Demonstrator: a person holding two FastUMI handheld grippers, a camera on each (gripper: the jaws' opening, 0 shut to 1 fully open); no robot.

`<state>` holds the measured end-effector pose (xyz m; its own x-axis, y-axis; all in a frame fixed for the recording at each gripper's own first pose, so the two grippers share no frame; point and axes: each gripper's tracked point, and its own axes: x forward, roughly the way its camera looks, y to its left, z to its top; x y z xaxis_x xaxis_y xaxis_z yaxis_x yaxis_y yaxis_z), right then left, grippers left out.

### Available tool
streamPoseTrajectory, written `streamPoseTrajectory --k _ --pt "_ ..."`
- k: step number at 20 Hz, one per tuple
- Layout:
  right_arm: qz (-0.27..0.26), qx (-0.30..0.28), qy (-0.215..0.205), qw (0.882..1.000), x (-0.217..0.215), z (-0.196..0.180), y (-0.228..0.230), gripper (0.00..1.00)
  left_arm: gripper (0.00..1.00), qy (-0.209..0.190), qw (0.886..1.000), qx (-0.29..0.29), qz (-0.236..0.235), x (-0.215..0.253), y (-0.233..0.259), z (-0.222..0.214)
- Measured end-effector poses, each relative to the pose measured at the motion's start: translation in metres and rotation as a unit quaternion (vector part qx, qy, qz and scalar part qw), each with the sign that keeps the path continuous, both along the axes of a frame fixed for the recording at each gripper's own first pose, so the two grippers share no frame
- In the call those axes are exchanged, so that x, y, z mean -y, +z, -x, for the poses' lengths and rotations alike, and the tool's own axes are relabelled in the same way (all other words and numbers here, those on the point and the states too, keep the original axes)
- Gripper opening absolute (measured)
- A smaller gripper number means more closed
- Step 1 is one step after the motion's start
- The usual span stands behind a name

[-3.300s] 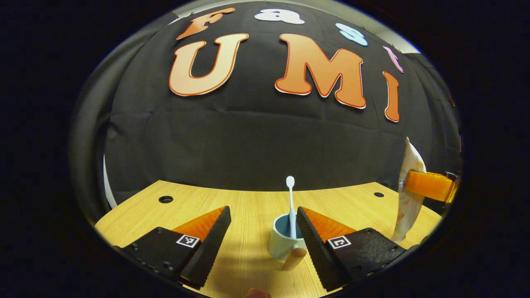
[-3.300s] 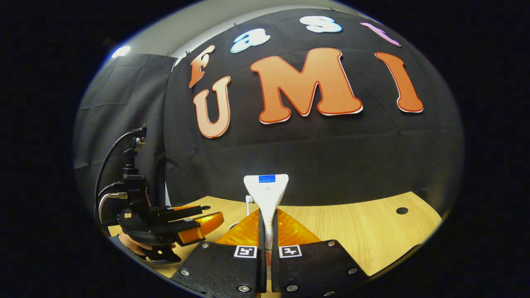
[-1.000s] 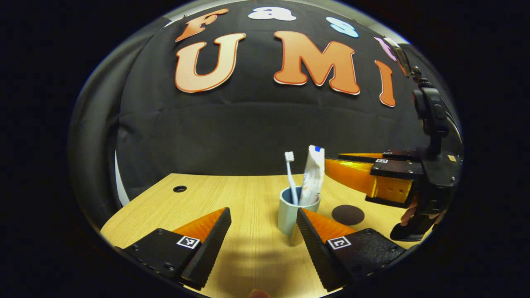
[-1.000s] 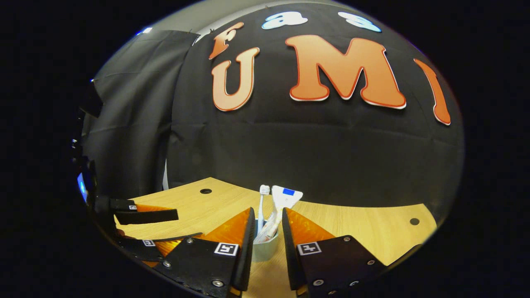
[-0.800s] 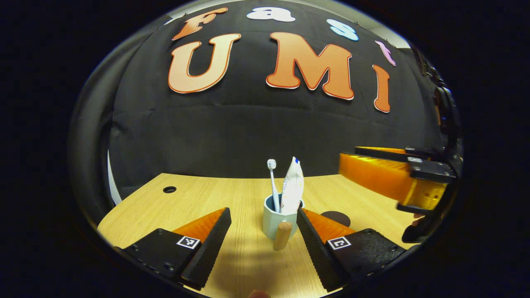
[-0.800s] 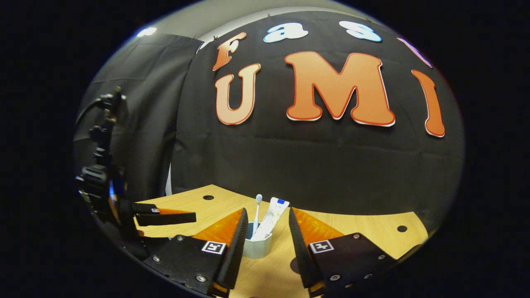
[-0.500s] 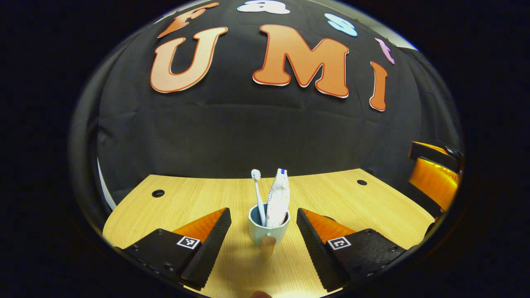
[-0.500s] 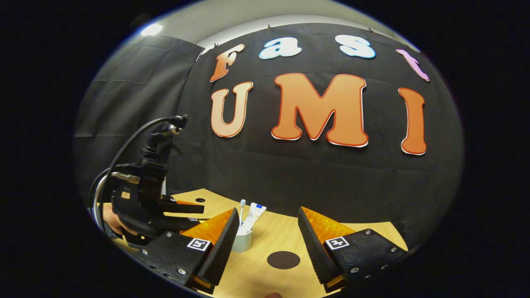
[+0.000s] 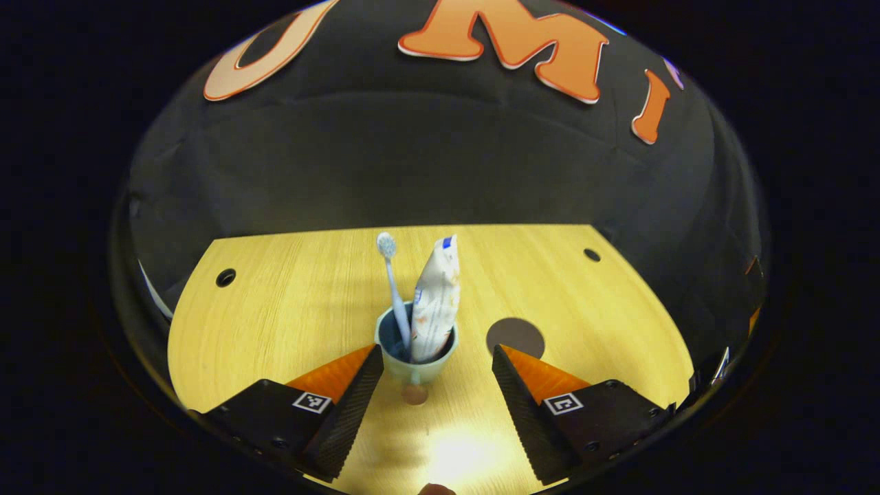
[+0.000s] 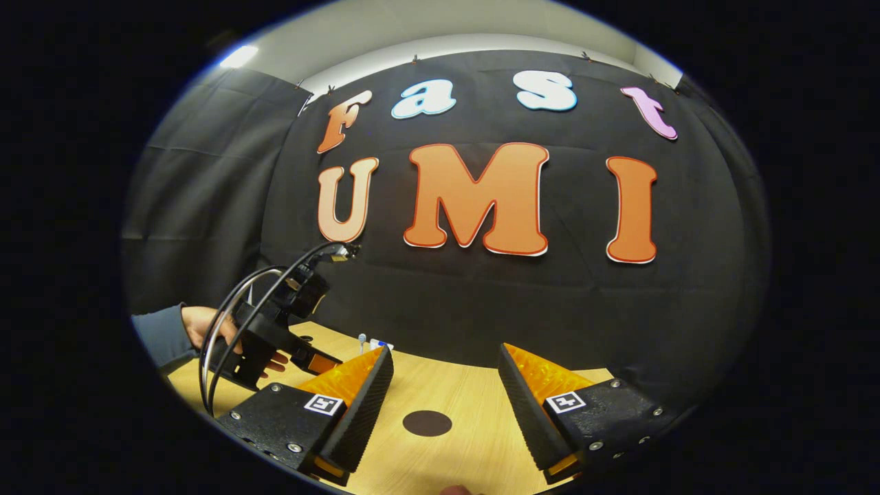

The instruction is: Put the toothbrush and toothpaste on the desktop into the cup, then pick up the cup and place it on the coaster on the desktop.

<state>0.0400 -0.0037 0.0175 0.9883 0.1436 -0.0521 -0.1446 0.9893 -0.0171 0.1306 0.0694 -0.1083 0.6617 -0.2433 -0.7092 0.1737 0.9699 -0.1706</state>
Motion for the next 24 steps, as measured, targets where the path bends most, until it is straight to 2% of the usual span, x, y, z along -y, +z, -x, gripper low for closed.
streamPoseTrajectory --k 3,10,12,14,15,18,19,20,24 --pt "-0.002 -0.006 -0.009 1.0 0.012 0.008 -0.011 0.92 0.96 -0.005 0.999 -0.035 -0.026 -0.001 -0.024 -0.002" --pt "-0.014 -0.024 -0.007 1.0 0.016 0.019 -0.036 0.93 0.96 -0.02 0.991 -0.125 -0.05 0.004 -0.068 0.004" --pt "-0.017 -0.028 -0.001 0.999 0.013 0.021 -0.042 0.93 0.93 -0.019 0.989 -0.136 -0.055 0.004 -0.075 0.002" --pt "-0.025 -0.034 0.001 0.999 0.013 0.022 -0.049 0.93 0.81 -0.013 0.987 -0.145 -0.067 -0.001 -0.083 0.003" --pt "-0.03 -0.037 0.003 0.999 0.012 0.023 -0.052 0.93 0.71 -0.011 0.986 -0.149 -0.071 -0.003 -0.086 0.004" --pt "-0.046 -0.041 0.007 0.998 0.01 0.023 -0.058 0.93 0.58 -0.005 0.984 -0.161 -0.074 -0.006 -0.088 0.011" --pt "-0.049 -0.043 0.011 0.998 0.008 0.023 -0.061 0.93 0.34 -0.003 0.984 -0.162 -0.076 -0.006 -0.083 0.014" --pt "-0.051 -0.046 0.011 0.998 0.008 0.023 -0.064 0.93 0.29 -0.001 0.984 -0.16 -0.076 -0.004 -0.088 0.015" --pt "-0.048 -0.048 0.008 0.998 0.008 0.026 -0.068 0.93 0.27 0.012 0.985 -0.157 -0.07 -0.002 -0.09 0.014"
